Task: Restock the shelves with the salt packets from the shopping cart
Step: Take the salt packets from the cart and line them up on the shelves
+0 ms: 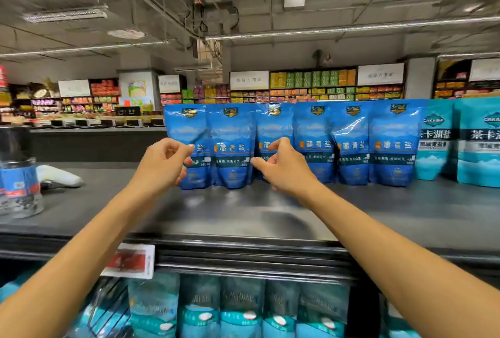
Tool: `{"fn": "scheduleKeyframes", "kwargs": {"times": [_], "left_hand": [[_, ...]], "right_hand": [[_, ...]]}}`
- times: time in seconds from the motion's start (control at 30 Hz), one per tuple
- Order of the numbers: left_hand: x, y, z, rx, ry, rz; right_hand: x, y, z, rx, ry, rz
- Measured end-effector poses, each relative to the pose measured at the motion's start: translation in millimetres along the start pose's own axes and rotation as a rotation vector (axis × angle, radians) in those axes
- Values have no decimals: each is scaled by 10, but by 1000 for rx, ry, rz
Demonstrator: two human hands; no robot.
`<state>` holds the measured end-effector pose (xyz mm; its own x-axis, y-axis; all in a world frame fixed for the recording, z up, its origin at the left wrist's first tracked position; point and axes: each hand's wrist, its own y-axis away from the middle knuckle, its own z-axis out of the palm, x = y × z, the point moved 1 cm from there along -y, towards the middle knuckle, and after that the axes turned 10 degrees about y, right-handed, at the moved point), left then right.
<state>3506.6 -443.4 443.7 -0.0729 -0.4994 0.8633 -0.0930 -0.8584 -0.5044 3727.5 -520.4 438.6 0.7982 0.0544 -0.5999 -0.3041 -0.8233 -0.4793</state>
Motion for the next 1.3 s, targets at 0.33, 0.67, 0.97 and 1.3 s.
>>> {"fn": "scheduleKeyframes", "kwargs": {"times": [0.33,0.67,0.97,1.3], "left_hand": [[368,1545,1631,-489,411,27],[373,3320,3601,-1019,586,-130],[107,5597,4909,-1573,437,-384],[-1100,8422,5437,-1941,-133,-685]], "right_hand": [[684,1784,-1158,297,-387,-57],[1940,3961,-2275,744,-143,406],[2567,6290,-2845,1154,-20,910],[3829,8754,-2138,1397,-245,1582]]}}
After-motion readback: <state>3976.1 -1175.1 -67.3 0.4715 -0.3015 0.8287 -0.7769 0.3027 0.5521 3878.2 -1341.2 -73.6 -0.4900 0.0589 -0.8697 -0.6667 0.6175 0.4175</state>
